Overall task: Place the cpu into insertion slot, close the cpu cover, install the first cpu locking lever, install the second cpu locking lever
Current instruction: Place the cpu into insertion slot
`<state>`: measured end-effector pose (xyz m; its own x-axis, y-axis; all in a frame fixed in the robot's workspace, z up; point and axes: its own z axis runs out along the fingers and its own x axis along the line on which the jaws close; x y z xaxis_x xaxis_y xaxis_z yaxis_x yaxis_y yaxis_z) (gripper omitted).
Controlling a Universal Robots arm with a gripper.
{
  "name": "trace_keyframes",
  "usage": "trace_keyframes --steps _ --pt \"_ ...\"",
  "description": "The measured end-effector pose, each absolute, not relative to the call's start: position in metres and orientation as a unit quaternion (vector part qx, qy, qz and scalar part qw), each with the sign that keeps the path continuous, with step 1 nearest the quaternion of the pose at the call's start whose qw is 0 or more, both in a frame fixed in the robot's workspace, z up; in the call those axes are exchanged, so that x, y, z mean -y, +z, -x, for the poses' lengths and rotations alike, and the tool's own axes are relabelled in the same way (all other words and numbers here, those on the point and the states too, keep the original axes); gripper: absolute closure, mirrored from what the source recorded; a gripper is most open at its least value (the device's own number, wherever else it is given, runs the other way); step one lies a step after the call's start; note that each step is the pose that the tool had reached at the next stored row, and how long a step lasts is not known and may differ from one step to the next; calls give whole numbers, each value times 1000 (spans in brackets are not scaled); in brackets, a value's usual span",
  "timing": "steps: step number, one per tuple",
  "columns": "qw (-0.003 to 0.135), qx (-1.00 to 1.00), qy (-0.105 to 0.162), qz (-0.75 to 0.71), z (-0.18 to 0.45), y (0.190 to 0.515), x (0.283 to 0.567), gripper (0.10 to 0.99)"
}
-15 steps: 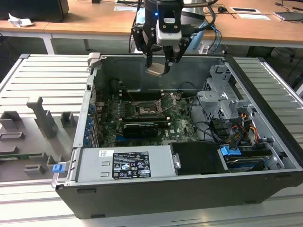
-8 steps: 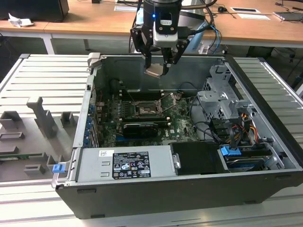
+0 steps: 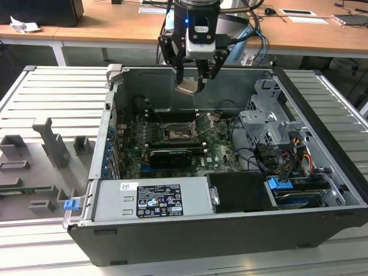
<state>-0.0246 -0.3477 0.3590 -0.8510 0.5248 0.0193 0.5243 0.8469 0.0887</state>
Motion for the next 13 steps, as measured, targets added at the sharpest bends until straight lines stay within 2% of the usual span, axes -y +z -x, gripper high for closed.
trace_keyframes --steps 13 --pt "5 -944 45 -326 25 358 348 561"
